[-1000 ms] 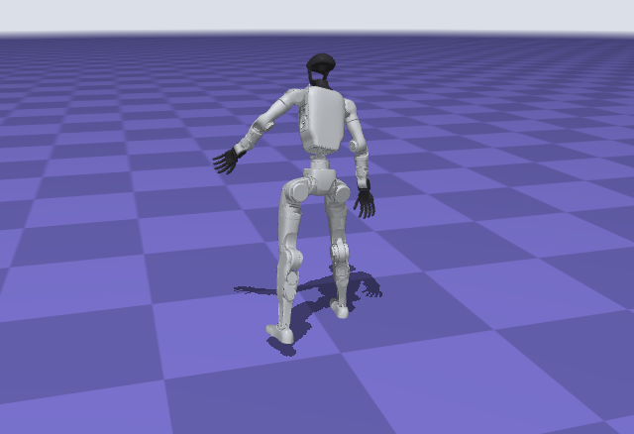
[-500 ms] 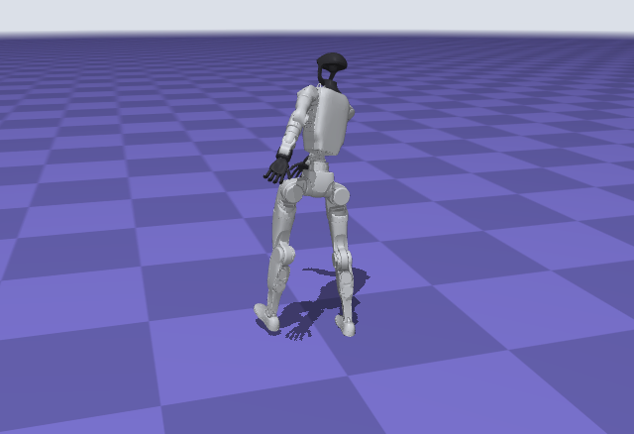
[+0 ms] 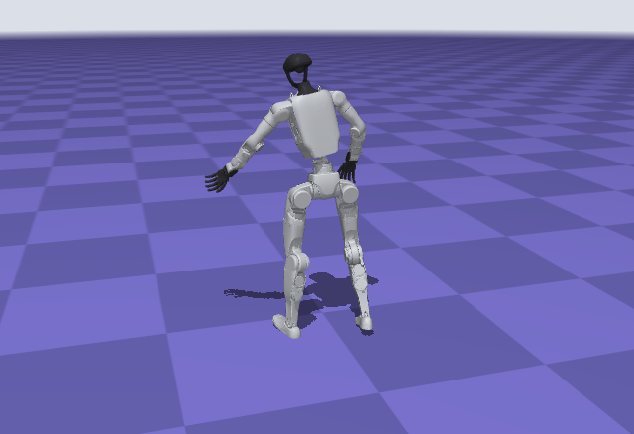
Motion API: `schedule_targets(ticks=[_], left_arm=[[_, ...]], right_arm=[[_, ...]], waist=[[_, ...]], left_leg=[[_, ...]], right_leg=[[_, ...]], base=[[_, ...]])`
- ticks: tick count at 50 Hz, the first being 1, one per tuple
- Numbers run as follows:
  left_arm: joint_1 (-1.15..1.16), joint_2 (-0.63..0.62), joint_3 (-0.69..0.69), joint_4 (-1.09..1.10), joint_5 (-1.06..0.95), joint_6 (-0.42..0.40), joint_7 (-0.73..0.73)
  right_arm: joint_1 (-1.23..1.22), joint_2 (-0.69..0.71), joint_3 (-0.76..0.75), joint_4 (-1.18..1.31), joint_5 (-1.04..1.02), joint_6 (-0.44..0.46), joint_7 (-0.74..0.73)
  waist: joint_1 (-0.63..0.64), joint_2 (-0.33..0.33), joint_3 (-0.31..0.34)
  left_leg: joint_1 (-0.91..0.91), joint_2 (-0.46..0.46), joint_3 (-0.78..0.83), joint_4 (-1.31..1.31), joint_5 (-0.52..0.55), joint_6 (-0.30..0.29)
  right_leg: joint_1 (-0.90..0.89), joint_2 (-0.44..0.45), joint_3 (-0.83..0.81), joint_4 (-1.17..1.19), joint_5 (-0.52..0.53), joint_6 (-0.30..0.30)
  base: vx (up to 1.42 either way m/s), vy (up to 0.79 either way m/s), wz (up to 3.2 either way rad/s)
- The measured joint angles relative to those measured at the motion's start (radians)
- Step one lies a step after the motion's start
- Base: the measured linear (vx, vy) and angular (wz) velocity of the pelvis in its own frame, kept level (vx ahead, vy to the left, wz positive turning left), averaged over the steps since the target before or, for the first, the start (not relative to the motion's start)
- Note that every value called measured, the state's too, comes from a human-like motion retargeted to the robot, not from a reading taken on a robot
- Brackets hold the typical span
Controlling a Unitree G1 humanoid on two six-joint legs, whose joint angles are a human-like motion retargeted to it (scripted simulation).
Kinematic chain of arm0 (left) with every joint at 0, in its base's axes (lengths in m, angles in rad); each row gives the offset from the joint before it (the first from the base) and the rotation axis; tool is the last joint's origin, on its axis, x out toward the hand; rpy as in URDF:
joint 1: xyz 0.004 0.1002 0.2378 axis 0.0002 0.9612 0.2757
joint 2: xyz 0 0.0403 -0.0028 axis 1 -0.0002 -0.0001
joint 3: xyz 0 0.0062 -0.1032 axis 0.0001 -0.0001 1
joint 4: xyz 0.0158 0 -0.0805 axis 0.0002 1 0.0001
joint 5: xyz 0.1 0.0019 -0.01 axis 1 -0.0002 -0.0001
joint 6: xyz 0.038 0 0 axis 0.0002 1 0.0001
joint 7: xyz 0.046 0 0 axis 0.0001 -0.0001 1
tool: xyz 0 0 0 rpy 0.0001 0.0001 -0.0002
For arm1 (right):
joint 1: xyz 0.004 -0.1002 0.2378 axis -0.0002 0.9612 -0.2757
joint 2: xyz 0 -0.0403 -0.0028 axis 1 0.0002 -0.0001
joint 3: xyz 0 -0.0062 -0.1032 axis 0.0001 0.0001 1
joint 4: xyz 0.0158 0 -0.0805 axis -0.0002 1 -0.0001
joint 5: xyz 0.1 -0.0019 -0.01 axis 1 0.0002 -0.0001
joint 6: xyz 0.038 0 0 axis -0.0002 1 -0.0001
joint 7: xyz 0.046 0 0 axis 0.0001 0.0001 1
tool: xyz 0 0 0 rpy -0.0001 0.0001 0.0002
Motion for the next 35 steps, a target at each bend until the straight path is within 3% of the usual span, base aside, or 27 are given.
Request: schedule_targets(ticks=[5, 8, 10, 15, 19, 24, 35], left_arm=[[-0.240, -0.009, 0.046, -0.107, -0.040, 0.084, -0.011], [-0.353, -0.015, 0.074, -0.209, -0.129, 0.115, 0.002], [-0.396, -0.022, 0.082, -0.269, -0.158, 0.120, 0.018], [-0.402, -0.059, 0.109, -0.411, -0.164, 0.072, 0.063], [-0.266, -0.077, 0.111, -0.515, -0.140, 0.020, 0.104], [0.029, -0.074, 0.097, -0.543, -0.130, -0.055, 0.143], [0.660, -0.041, 0.131, -0.230, -0.179, -0.142, 0.040]], right_arm=[[0.147, 0.034, -0.073, 0.167, -0.047, 0.082, 0.069], [0.174, 0.081, -0.154, 0.289, -0.093, 0.147, 0.092], [0.197, 0.110, -0.191, 0.346, -0.120, 0.172, 0.101], [0.212, 0.163, -0.259, 0.426, -0.141, 0.183, 0.093], [0.195, 0.163, -0.289, 0.441, -0.096, 0.195, 0.028], [0.094, 0.130, -0.341, 0.455, -0.006, 0.213, -0.121], [-0.303, -0.027, -0.387, 0.461, 0.189, 0.197, -0.297]], waist=[[-0.082, -0.020, 0.073], [-0.128, -0.015, 0.147], [-0.152, 0.005, 0.185], [-0.176, 0.118, 0.232], [-0.182, 0.197, 0.214], [-0.142, 0.264, 0.144], [0.122, 0.271, 0.027]], left_leg=[[0.027, -0.029, -0.031, -0.004, -0.027, -0.015], [0.051, -0.052, -0.072, -0.011, -0.044, -0.019], [0.069, -0.045, -0.096, -0.016, -0.058, -0.029], [0.068, 0.010, -0.159, -0.010, -0.072, -0.063], [0.064, -0.015, -0.237, 0.008, -0.048, -0.052], [0.054, -0.040, -0.322, 0.017, -0.003, -0.037], [-0.037, -0.073, -0.216, -0.013, 0.003, -0.003]], right_leg=[[-0.087, -0.055, -0.138, -0.216, 0.060, 0.003], [-0.112, -0.065, -0.155, -0.408, 0.221, 0.041], [-0.151, -0.058, -0.140, -0.468, 0.271, 0.066], [-0.228, -0.022, -0.081, -0.468, 0.254, 0.066], [-0.182, -0.070, -0.125, -0.468, 0.316, 0.066], [-0.123, -0.087, -0.155, -0.468, 0.259, 0.066], [-0.010, -0.074, -0.125, -0.468, 0.152, 0.066]], base=[[0.26, -0.03, 0.45], [0.29, -0.09, 0.78], [0.32, -0.22, 0.70], [0.37, -0.29, 0.82], [0.44, -0.23, 0.94], [0.42, -0.27, 0.41], [0.34, -0.22, -0.23]])
